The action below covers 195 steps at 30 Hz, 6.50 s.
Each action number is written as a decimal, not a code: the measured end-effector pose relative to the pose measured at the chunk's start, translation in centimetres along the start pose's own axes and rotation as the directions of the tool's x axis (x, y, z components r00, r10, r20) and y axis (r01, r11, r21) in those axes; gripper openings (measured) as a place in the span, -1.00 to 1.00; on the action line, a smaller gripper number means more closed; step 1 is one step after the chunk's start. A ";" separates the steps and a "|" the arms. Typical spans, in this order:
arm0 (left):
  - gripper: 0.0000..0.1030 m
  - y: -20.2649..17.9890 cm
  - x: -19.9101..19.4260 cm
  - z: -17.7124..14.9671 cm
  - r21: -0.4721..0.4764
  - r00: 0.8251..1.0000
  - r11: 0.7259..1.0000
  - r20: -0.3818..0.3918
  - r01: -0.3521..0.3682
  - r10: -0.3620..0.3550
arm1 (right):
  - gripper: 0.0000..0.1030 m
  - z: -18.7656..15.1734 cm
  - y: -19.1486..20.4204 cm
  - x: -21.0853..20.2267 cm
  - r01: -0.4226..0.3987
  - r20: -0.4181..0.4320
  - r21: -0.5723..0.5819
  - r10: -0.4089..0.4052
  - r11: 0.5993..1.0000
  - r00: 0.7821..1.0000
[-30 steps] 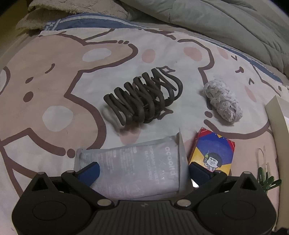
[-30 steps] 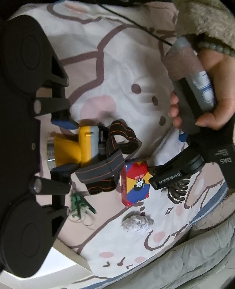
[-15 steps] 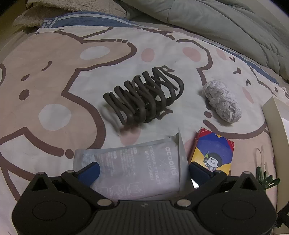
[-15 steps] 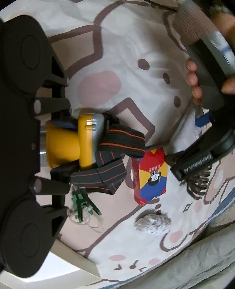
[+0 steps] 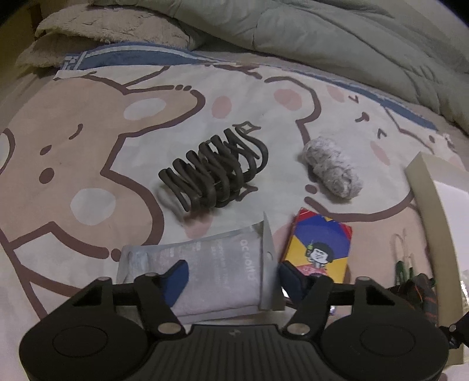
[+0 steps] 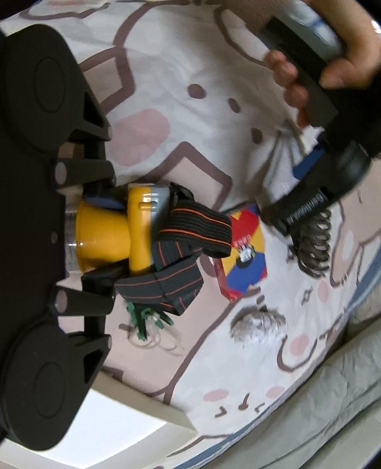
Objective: Organize objects
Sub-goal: 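Lift the headlamp with the right tool while the left tool moves toward the grey packet, then carry the headlamp toward the box with the right tool while the left tool grasps the grey packet, then carry the headlamp with the right tool while the left tool carries the grey packet over the box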
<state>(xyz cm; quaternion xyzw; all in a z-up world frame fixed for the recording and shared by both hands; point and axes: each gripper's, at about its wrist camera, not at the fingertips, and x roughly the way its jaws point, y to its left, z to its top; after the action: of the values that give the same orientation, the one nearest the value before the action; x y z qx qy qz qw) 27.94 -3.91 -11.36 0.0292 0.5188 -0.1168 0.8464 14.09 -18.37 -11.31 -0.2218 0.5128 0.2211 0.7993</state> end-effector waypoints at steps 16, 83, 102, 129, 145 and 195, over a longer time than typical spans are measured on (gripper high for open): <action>0.96 5.5 1.2 0.1 -0.248 0.998 0.969 -0.057 -0.012 -0.003 | -0.19 -1.1 -2.1 -5.5 0.031 0.132 0.189 -0.057 0.981 0.990; 0.40 -0.2 -0.7 -6.6 0.457 0.969 0.877 -0.242 0.153 -0.043 | -0.45 -3.1 -2.2 -2.7 -0.062 -0.056 0.128 0.070 0.990 0.996; 0.11 -0.3 -1.5 -6.0 0.404 0.985 0.911 -0.173 0.081 -0.011 | -0.19 -1.8 -2.4 0.9 0.033 -0.107 0.194 -0.012 0.980 0.994; 0.11 -4.1 -13.5 -4.1 0.236 0.967 0.970 0.254 -0.050 -0.012 | -0.19 -1.9 -3.9 -10.7 0.112 0.287 0.420 -0.249 0.900 0.925; 0.11 -10.0 -15.6 -4.5 0.260 0.931 0.965 0.358 -0.019 -0.078 | -0.19 -4.8 -6.2 -14.4 0.153 0.342 0.522 -0.371 0.839 0.864; 0.15 -26.6 0.6 1.0 0.104 0.882 0.891 0.130 0.442 -0.453 | -0.19 -19.7 -18.7 -6.7 0.417 -0.143 0.627 -0.429 0.658 0.892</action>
<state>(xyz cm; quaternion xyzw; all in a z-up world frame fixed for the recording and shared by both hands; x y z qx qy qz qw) 23.05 -29.99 -9.54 -0.0700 0.4414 -0.3296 0.8317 8.16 -45.70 -10.19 -0.0458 0.4841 -0.1578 0.8594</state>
